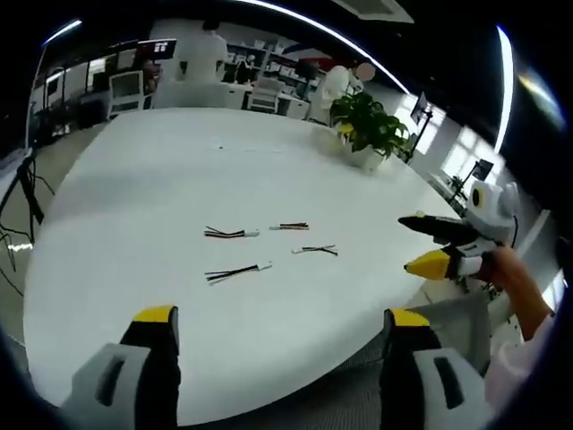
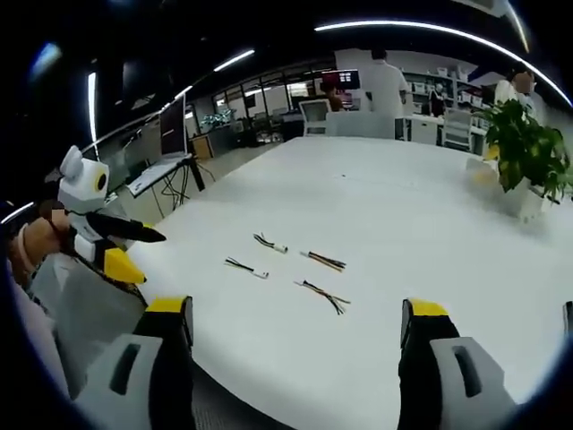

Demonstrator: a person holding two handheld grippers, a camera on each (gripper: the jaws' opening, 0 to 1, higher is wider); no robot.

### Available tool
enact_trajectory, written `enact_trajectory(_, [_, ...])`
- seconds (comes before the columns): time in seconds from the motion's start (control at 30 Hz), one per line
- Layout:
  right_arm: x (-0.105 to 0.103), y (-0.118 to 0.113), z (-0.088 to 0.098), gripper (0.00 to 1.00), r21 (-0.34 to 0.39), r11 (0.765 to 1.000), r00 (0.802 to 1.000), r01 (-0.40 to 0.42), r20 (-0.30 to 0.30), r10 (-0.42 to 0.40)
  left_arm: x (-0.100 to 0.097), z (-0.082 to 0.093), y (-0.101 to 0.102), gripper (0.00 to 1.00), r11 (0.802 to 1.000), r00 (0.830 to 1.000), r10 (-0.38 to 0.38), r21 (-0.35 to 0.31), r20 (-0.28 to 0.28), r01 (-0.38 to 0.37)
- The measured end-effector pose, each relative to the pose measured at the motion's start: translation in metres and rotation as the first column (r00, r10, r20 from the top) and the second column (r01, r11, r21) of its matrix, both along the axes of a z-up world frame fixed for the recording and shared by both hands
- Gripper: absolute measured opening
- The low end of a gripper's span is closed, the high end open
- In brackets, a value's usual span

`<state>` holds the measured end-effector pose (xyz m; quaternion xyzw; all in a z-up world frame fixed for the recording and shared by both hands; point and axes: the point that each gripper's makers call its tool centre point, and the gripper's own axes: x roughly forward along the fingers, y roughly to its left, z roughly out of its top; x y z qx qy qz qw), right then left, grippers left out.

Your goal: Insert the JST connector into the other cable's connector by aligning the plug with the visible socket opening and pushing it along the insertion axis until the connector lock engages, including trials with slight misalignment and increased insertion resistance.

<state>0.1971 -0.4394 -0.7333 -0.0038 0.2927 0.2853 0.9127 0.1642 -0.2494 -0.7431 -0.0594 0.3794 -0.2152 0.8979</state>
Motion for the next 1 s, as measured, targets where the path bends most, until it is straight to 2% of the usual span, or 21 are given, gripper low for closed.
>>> enact_trajectory(0.17, [-0.0009, -0.0022, -0.0024, 0.95, 0.006, 1.000, 1.000, 0.016, -0.006, -0.016, -0.0018, -0.0022, 0.0011, 0.91, 1.000, 1.000, 0.003, 0.007, -0.001, -0.003])
enact_trajectory(0.6, [-0.0043, 0.0066, -0.0045, 0.95, 0.002, 1.000, 1.000, -0.017, -0.012, 0.017, -0.0066, -0.0003, -0.0005, 0.90, 1.000, 1.000, 0.000, 0.009, 0.008, 0.000])
enact_trajectory(1.0, [-0.0086, 0.0071, -0.0067, 0.94, -0.007, 1.000, 1.000, -0.018, -0.022, 0.018, -0.0093, -0.0035, 0.0018, 0.90, 0.999, 1.000, -0.018, 0.047, 0.005, 0.018])
